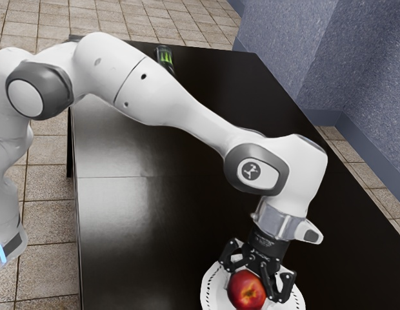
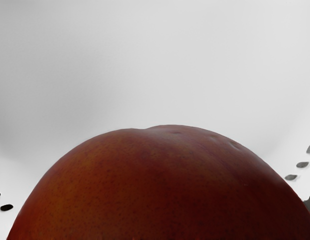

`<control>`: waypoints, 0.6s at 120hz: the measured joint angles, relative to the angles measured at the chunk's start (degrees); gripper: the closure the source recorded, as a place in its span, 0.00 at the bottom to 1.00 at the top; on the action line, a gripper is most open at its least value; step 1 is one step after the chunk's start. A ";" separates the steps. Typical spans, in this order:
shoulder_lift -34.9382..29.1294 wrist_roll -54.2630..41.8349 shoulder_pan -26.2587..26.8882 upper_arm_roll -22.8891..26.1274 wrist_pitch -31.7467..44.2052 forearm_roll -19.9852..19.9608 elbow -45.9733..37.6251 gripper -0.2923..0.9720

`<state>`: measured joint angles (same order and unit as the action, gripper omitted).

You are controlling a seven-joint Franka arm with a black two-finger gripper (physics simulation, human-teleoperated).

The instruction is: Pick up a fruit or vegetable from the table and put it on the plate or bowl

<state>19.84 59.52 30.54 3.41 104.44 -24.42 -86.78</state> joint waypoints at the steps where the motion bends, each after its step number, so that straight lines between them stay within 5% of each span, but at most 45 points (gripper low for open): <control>1: 0.11 0.05 -0.01 -0.01 0.04 -0.04 0.10 0.40; 30: -1.16 1.34 0.23 -0.83 0.74 -1.59 0.52 0.28; 72: -2.47 2.49 0.34 -1.92 1.04 -2.44 0.19 0.25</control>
<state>17.37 62.01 30.88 1.50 105.48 -26.86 -86.60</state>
